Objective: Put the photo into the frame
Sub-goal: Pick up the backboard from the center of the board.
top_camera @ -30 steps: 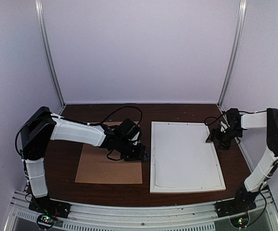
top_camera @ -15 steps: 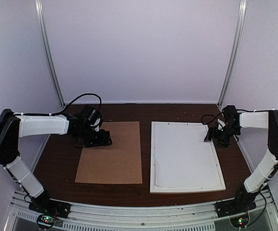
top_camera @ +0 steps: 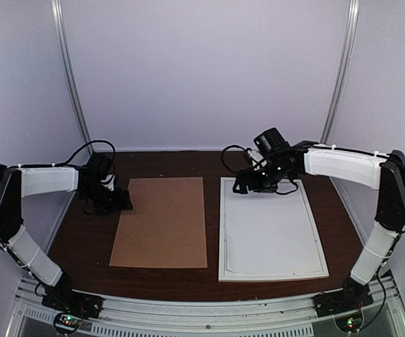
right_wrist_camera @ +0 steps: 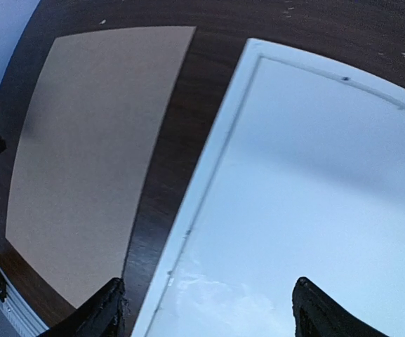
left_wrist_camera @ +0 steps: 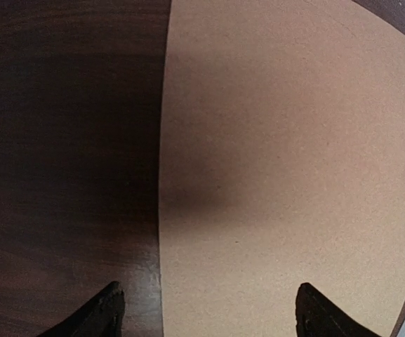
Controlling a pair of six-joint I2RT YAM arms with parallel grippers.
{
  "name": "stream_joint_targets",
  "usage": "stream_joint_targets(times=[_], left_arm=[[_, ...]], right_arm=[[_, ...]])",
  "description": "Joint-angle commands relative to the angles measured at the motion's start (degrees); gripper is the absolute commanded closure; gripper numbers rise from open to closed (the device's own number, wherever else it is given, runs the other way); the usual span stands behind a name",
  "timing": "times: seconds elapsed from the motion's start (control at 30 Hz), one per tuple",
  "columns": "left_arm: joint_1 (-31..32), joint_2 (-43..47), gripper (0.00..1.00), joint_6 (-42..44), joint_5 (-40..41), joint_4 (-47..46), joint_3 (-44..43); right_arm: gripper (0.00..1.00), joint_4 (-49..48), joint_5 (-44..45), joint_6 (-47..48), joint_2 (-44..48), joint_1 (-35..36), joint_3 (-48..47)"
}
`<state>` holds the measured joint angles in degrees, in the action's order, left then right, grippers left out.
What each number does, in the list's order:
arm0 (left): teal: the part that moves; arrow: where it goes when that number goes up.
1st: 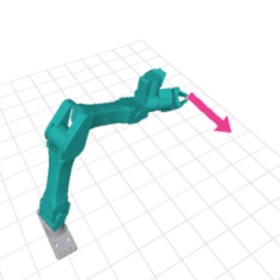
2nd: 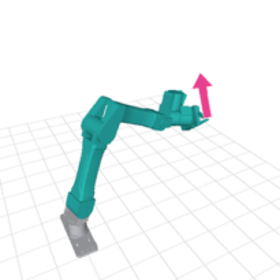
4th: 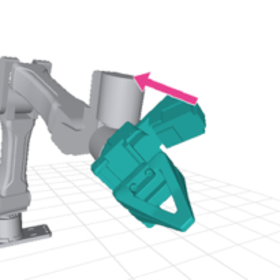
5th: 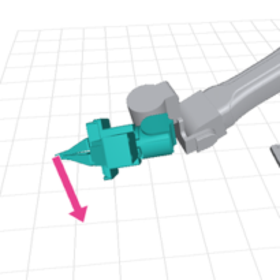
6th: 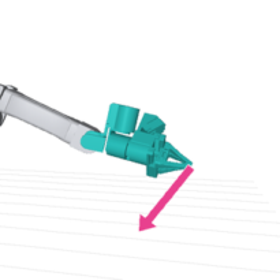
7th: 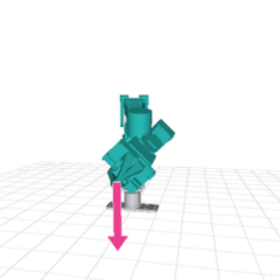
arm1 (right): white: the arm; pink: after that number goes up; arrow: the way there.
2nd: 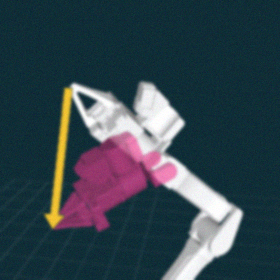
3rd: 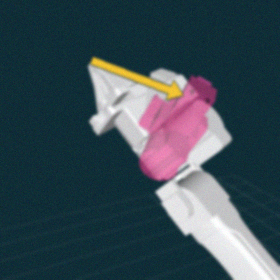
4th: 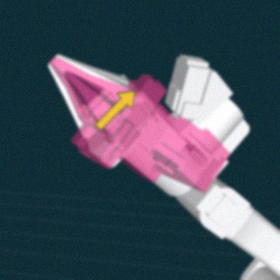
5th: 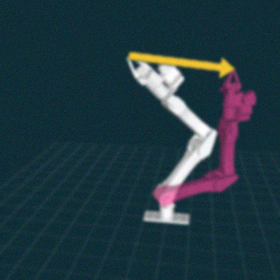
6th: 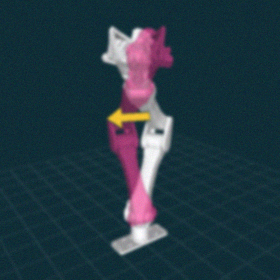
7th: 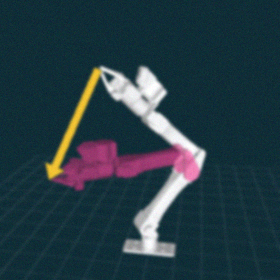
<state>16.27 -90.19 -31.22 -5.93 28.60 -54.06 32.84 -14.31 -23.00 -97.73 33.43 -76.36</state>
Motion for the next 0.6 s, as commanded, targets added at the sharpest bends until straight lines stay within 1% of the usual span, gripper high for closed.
stream_joint_targets(times=[0.0,0.17,0.23,0.4,0.57], left_arm=[[-3.05,-0.02,0.14,3.27,-2.65,-1.01,0.88],[-4.26,0.1,0.07,4.6,-2.3,-1.33,0.81],[-4.61,-0.13,0.06,4.91,-2.12,-1.03,0.56],[-5.29,-2.2,0.06,5.42,-2.09,-0.6,-0.22],[-5.73,-5.05,0.06,6.31,-3.07,0.28,-1.33]], right_arm=[[0.19,1.33,0.97,-3.04,-8.53,7.06,-7.88],[0.19,1.44,0.14,-4.15,-17.37,12.65,-16.16],[0.19,1.62,-0.3,-4.6,-20.32,13.77,-18.66],[0.19,2.12,-0.68,-5.57,-25.94,14.92,-22.75],[0.19,2.21,0.52,-6.38,-28.43,14.92,-24.09]])
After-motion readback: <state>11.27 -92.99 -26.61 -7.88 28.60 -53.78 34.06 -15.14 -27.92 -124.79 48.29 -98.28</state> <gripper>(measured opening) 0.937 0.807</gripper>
